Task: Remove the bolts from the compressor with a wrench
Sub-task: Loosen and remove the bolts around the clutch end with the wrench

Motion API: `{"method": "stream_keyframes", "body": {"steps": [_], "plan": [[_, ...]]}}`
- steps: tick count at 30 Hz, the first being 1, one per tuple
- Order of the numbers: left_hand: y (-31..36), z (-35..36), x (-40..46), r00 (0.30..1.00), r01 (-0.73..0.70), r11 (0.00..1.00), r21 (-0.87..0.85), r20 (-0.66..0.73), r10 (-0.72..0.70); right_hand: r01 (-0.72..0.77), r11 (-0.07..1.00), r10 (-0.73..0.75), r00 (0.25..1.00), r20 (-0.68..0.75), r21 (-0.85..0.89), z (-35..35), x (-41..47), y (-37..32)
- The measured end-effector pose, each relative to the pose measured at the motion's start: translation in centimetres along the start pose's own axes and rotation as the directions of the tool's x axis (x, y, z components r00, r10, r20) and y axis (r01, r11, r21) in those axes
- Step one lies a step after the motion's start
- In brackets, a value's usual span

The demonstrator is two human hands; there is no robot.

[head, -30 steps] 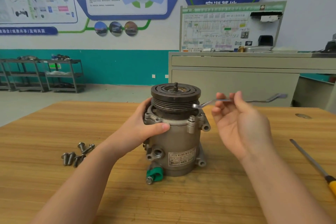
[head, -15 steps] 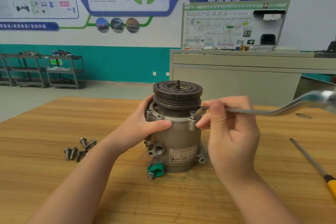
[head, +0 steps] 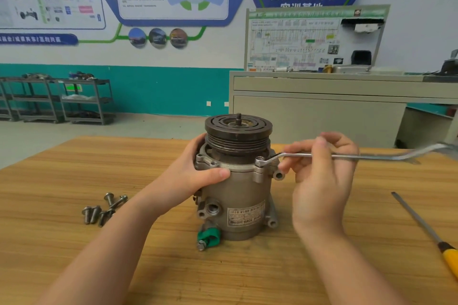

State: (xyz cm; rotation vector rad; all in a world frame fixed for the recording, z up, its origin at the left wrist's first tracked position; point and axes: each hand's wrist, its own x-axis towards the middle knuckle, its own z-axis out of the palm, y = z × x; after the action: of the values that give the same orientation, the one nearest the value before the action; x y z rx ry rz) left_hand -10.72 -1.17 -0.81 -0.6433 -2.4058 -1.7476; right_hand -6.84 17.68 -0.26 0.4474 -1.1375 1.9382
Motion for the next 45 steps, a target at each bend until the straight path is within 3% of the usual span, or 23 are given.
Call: {"method": "stream_keyframes", "body": {"steps": [2, 4, 8, 12, 15, 23, 27, 29, 30, 32, 34, 36, 39, 41, 45], "plan": [[-0.2, 0.0, 0.0, 1.0, -0.008, 1.0, -0.014, -0.005, 0.008, -0.231, 0.956, 0.242, 0.97, -0.036, 0.182, -0.2, 1.8, -0.5], [-0.3, 0.0, 0.0, 1.0, -0.007, 1.0, -0.027, 0.005, 0.007, -0.244, 0.929, 0.267, 0.962, -0.049, 0.279, -0.4, 3.1, -1.1], [-0.3, -0.2, 0.1, 1.0, -0.002, 1.0, -0.023, 0.013, 0.002, 0.086, 0.996, -0.086, 0.996, 0.027, -0.025, -0.6, 2.1, -1.6], [-0.1, -0.1, 0.1, 1.0, -0.012, 1.0, -0.013, 0.001, 0.012, 0.377, 0.905, -0.321, 0.909, 0.267, -0.198, -0.3, 0.4, -1.2], [-0.1, 0.0, 0.1, 1.0, -0.015, 1.0, -0.012, -0.002, 0.015, 0.523, 0.805, -0.41, 0.832, 0.375, -0.281, -0.5, -0.3, -0.8], [-0.3, -0.2, 0.1, 1.0, -0.03, 0.999, -0.01, 0.001, 0.03, 0.722, 0.561, -0.563, 0.692, 0.452, -0.405, 1.1, -2.7, 0.5], [-0.3, -0.2, 0.2, 1.0, -0.027, 1.0, -0.014, 0.011, 0.028, 0.526, 0.822, -0.483, 0.847, 0.221, -0.22, 0.9, -2.7, 0.6], [-0.3, -0.2, 0.1, 0.999, -0.027, 0.999, -0.016, 0.017, 0.028, 0.295, 0.948, -0.291, 0.956, 0.043, -0.117, 0.4, -1.5, 0.4], [-0.3, -0.2, 0.1, 0.999, -0.029, 0.999, -0.016, 0.022, 0.03, 0.119, 0.992, -0.12, 0.992, -0.025, -0.047, 0.1, -0.6, 0.3], [-0.2, -0.2, 0.1, 0.999, -0.034, 0.999, -0.009, 0.022, 0.035, -0.242, 0.959, 0.253, 0.965, -0.063, 0.146, -0.2, 1.2, 0.2], [-0.3, -0.3, 0.0, 0.999, -0.03, 1.0, -0.002, 0.012, 0.03, -0.414, 0.872, 0.434, 0.901, -0.02, 0.261, -0.3, 2.5, 0.2], [-0.3, -0.3, 0.1, 1.0, -0.024, 1.0, 0.005, 0.01, 0.024, -0.346, 0.906, 0.362, 0.932, -0.025, 0.246, -0.4, 2.8, -0.1], [-0.4, -0.4, 0.1, 1.0, -0.025, 1.0, 0.001, 0.017, 0.025, -0.001, 1.0, 0.001, 1.0, -0.026, -0.029, -0.5, 2.0, -0.7], [-0.5, -0.4, 0.2, 0.999, -0.032, 0.999, -0.004, 0.02, 0.032, 0.184, 0.968, -0.178, 0.983, 0.049, -0.173, -0.5, 1.1, -0.6], [-0.7, -0.3, 0.3, 0.999, -0.046, 0.998, -0.032, 0.024, 0.047, 0.41, 0.867, -0.369, 0.911, 0.185, -0.285, -0.6, -0.3, -0.5]]}}
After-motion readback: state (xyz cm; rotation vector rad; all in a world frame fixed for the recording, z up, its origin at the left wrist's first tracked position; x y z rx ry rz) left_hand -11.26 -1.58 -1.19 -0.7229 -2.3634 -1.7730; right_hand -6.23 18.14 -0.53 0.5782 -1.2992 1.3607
